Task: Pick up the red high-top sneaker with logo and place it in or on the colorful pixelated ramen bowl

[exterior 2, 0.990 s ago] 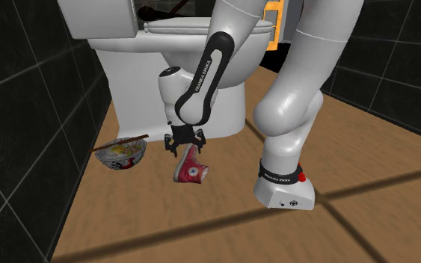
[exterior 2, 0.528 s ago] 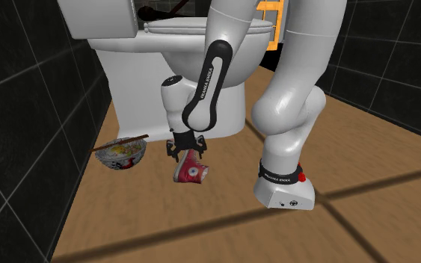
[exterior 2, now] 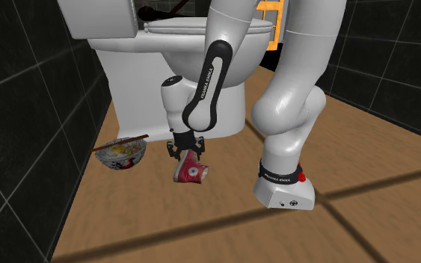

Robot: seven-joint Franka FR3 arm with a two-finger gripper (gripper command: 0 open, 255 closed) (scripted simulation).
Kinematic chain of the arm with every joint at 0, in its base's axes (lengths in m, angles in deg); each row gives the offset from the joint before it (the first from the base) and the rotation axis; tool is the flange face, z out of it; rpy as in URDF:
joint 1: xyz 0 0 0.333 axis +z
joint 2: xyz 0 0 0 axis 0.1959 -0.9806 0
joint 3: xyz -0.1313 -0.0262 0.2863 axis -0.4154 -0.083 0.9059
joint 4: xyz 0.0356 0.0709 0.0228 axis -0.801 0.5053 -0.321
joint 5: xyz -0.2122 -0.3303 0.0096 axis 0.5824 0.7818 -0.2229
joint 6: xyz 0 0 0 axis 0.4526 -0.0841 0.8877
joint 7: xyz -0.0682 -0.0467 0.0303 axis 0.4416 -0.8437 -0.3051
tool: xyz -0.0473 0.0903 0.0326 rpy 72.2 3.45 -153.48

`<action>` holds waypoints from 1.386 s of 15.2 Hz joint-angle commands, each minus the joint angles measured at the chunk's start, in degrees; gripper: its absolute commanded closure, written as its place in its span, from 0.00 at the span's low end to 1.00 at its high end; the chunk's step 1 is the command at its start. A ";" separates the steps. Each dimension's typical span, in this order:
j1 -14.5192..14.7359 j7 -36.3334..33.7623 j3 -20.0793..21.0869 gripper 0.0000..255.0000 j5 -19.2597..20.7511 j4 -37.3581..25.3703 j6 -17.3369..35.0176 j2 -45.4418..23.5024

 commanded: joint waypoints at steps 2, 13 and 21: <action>0.00 -0.01 0.00 1.00 0.00 0.01 0.00 -0.01; 4.91 8.86 -2.04 1.00 -11.58 0.53 -5.81 7.68; 9.29 14.57 -5.16 1.00 -18.19 -0.35 -14.69 16.26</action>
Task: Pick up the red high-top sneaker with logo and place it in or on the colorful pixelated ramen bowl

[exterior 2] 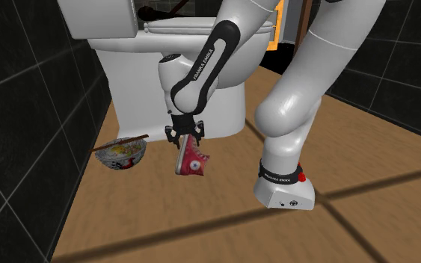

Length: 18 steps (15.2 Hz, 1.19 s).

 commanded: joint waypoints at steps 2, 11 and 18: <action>1.54 1.54 -1.01 1.00 -1.91 -0.44 -3.73 3.40; 3.52 4.43 -3.41 1.00 -4.03 -3.16 -13.43 10.59; 4.20 5.91 -4.89 1.00 -4.51 -6.13 -20.46 14.77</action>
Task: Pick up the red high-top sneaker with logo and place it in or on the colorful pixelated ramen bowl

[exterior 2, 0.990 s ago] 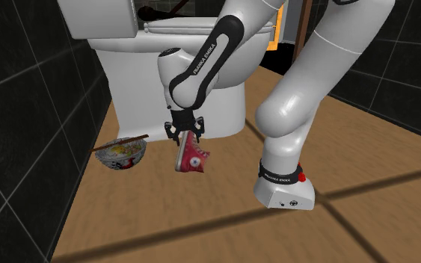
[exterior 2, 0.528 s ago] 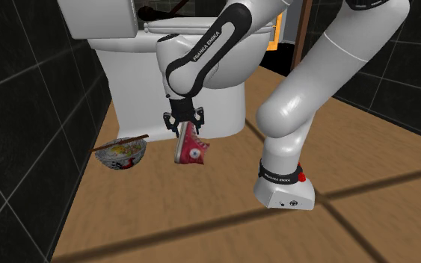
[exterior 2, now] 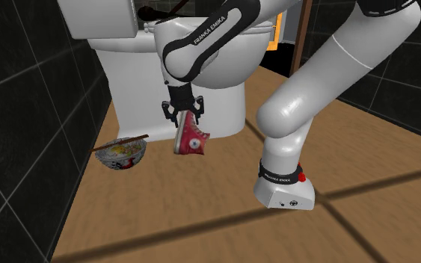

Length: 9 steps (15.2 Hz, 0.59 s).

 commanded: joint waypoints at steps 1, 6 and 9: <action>0.01 0.32 -0.32 1.00 0.02 -0.63 -1.23 0.62; -2.79 -4.48 3.74 1.00 3.04 -11.38 0.27 -12.04; -4.21 -7.80 5.94 1.00 5.89 -18.30 -0.05 -19.28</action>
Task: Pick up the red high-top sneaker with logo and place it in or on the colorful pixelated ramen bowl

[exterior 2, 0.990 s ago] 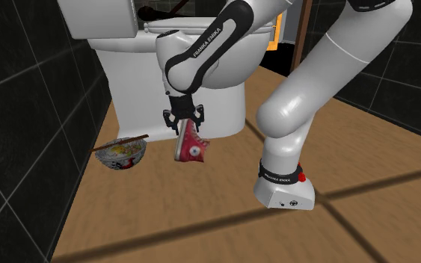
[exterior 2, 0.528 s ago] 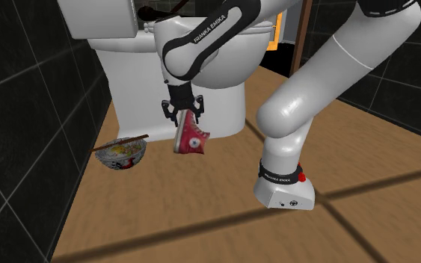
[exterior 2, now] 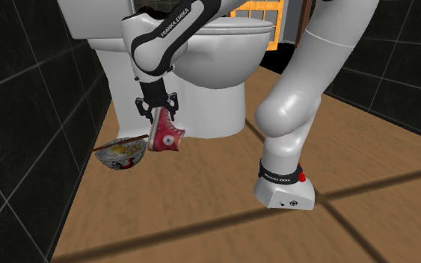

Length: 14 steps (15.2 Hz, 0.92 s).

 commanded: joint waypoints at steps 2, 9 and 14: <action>-1.27 -3.30 1.85 1.00 3.37 -7.37 -0.85 -7.33; -0.32 -11.10 4.09 1.00 12.33 -26.14 -6.04 -24.36; 4.05 -14.84 3.47 1.00 18.38 -43.64 -12.67 -37.83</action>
